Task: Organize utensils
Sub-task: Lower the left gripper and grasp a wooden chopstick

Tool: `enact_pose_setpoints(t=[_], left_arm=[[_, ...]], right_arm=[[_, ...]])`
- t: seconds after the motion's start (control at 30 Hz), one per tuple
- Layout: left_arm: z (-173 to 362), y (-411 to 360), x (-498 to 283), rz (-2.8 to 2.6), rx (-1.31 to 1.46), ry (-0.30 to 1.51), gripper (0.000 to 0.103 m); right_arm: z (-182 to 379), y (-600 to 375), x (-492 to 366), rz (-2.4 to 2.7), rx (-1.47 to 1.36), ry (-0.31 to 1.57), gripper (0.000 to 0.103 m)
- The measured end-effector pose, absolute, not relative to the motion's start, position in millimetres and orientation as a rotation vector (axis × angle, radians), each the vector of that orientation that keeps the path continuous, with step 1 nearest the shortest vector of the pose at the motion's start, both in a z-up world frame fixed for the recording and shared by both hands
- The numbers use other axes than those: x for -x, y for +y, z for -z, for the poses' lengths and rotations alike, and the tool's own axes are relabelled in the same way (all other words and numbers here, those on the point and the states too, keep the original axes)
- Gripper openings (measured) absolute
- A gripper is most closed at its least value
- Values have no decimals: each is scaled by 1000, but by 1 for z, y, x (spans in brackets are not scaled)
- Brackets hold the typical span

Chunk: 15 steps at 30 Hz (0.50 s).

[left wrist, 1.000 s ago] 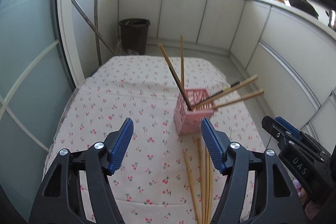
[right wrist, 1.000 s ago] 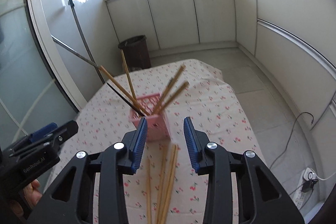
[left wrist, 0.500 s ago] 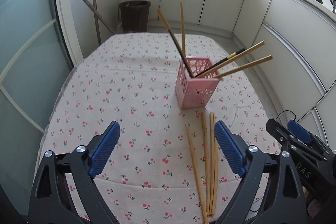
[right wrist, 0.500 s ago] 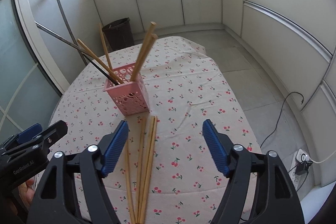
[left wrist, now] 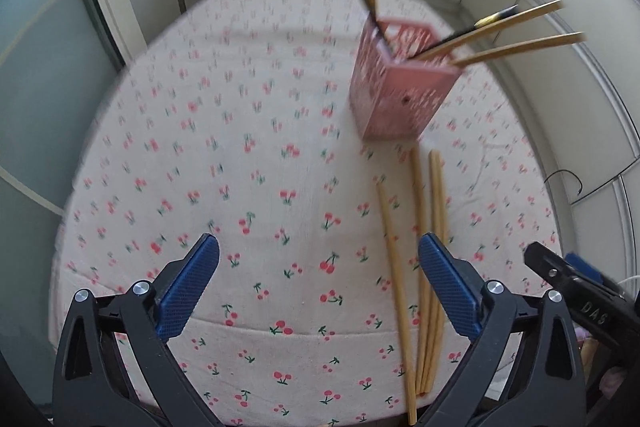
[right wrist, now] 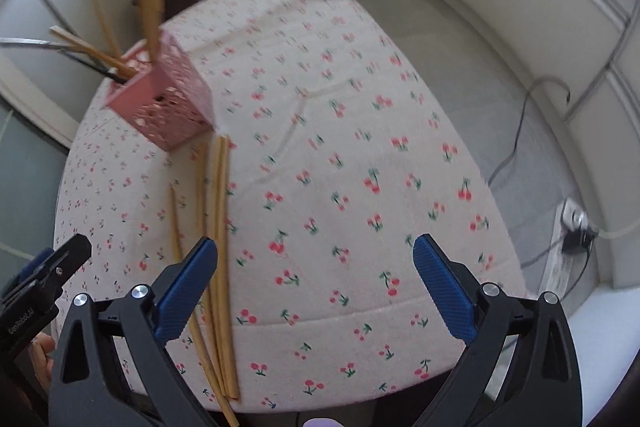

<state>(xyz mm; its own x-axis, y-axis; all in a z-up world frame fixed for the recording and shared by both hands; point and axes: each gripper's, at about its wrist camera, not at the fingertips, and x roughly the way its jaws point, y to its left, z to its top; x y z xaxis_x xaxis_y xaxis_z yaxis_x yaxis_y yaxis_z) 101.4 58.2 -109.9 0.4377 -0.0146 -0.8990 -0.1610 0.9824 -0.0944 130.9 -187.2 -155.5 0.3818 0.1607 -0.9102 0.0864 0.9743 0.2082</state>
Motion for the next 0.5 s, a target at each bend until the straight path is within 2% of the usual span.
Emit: enact_pose_setpoints(t=[0.1,0.37,0.47,0.5], left_arm=[[131,71,-117,-83,294,1202,96],[159,56,-147,-76,426,1276,92],[167,50,-156,-110,412,1281,86],[169,46,-159,-121,393,1277,80]], right_arm=[[172,-206,-135,1,-349,1247,96],[184,-237,-134,36,-553,1288,96],[184,-243,-135,32,-599,1294,96],[184,-244,-136,30,-614,1295,96]])
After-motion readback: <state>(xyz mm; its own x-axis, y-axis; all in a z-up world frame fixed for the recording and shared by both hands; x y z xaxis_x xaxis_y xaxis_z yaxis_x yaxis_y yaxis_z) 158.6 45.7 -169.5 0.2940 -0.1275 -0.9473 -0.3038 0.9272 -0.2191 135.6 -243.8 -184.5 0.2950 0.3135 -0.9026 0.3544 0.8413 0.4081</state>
